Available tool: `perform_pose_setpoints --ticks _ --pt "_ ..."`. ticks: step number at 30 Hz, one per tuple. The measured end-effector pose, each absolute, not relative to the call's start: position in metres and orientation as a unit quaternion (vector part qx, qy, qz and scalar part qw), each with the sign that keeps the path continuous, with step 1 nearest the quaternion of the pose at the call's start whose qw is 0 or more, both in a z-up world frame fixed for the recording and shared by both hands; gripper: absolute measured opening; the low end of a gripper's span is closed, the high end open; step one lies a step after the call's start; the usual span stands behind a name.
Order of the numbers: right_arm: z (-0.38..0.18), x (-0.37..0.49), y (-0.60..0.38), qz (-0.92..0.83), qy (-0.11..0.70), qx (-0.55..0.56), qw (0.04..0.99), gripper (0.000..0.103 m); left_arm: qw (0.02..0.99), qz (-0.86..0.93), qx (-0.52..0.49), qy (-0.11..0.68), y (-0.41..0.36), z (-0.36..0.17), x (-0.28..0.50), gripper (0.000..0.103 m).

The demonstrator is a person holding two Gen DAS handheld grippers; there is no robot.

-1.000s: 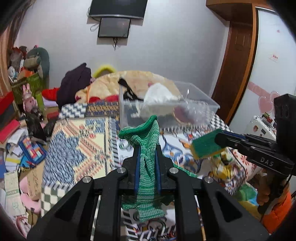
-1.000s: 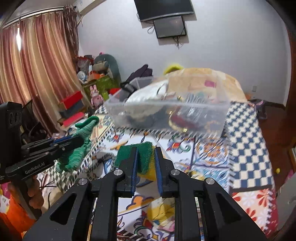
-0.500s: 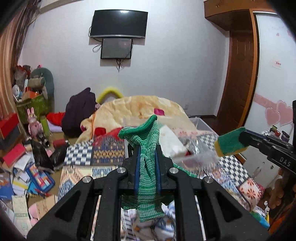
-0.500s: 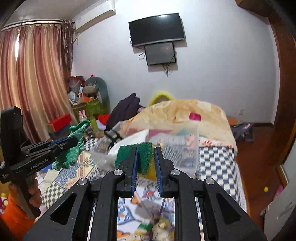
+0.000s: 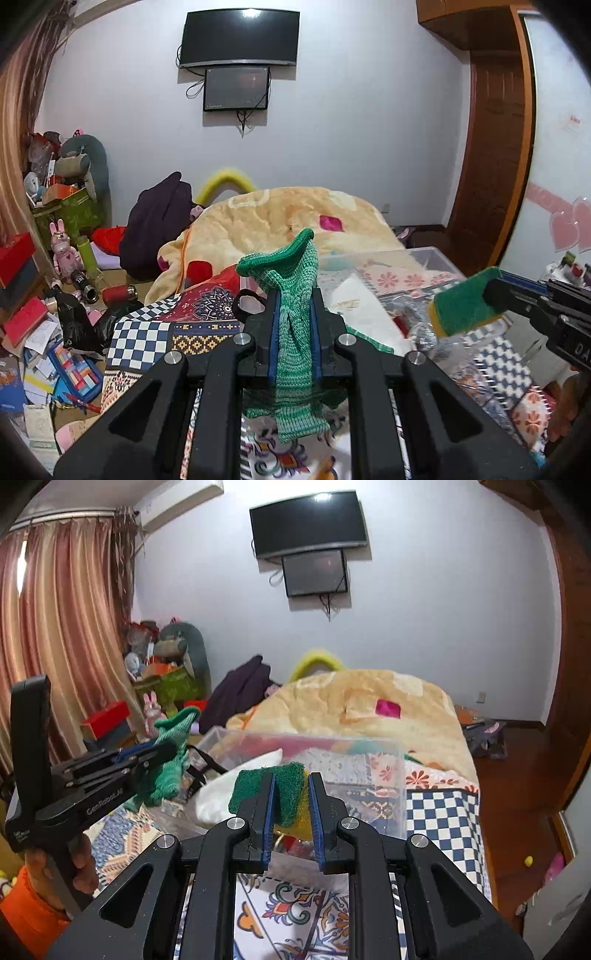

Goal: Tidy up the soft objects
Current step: 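Carry the green sock and sponge with both tools over the box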

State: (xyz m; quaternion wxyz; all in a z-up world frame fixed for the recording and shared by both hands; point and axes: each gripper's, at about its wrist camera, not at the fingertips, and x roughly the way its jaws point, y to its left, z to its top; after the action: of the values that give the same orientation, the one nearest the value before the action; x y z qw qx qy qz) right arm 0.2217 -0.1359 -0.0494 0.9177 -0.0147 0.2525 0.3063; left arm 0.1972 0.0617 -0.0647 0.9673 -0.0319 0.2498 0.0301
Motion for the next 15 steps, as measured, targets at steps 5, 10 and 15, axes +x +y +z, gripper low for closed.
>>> perform_pose_setpoints --ticks 5,10,15 --pt "-0.065 0.236 -0.126 0.309 0.282 -0.026 0.908 0.016 0.961 0.03 -0.017 0.274 0.055 -0.08 0.217 0.014" --pt "-0.08 0.242 -0.115 0.31 0.306 -0.051 0.899 0.016 0.958 0.023 -0.015 0.287 0.052 -0.09 0.224 0.014" --pt "-0.087 0.242 -0.111 0.311 0.317 -0.068 0.893 0.019 0.953 0.026 -0.014 0.302 0.055 -0.095 0.23 0.016"
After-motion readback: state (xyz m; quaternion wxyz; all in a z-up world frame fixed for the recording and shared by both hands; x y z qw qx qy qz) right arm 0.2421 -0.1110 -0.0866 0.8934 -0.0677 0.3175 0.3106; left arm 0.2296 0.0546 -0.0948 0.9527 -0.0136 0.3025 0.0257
